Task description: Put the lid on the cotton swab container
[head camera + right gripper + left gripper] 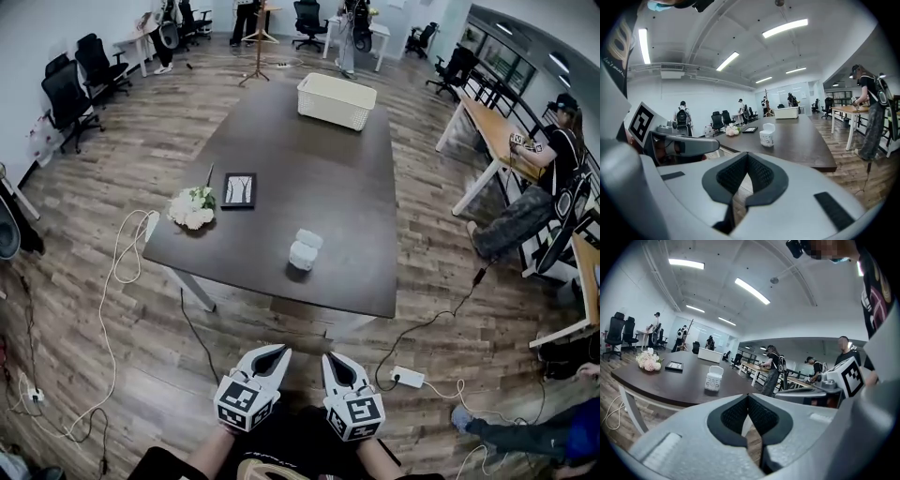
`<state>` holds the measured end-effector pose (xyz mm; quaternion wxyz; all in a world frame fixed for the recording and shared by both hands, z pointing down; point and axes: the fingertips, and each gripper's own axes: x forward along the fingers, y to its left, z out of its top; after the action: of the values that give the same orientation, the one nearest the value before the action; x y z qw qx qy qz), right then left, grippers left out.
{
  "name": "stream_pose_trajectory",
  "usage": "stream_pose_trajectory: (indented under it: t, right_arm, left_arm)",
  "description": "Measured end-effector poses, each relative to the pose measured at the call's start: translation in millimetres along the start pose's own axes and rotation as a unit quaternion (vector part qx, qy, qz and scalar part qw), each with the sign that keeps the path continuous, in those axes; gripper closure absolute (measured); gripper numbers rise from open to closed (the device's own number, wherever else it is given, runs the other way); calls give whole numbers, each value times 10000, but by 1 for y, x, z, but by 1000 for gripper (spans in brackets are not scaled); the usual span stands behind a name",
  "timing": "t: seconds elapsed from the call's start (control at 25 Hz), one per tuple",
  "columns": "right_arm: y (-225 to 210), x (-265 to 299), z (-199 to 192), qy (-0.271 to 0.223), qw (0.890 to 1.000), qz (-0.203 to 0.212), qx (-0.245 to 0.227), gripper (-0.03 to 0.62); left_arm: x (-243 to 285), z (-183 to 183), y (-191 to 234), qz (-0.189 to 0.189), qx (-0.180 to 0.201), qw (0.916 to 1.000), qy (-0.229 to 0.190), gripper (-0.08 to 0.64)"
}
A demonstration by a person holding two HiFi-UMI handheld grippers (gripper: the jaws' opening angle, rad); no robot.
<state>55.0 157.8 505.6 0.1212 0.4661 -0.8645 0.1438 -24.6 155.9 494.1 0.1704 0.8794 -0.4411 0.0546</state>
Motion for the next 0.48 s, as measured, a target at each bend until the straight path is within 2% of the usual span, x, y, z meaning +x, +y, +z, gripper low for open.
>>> stream_pose_trajectory:
  t: [0.2,0.48]
  right_arm:
    - [10,20,4,-26,9997,-245,31,584]
    - [12,32,8,29,9989,-455,81,584]
  left_arm:
    - [2,6,29,-156,76,9998,26,552]
    - [5,12,51,-190,21,9998,26,552]
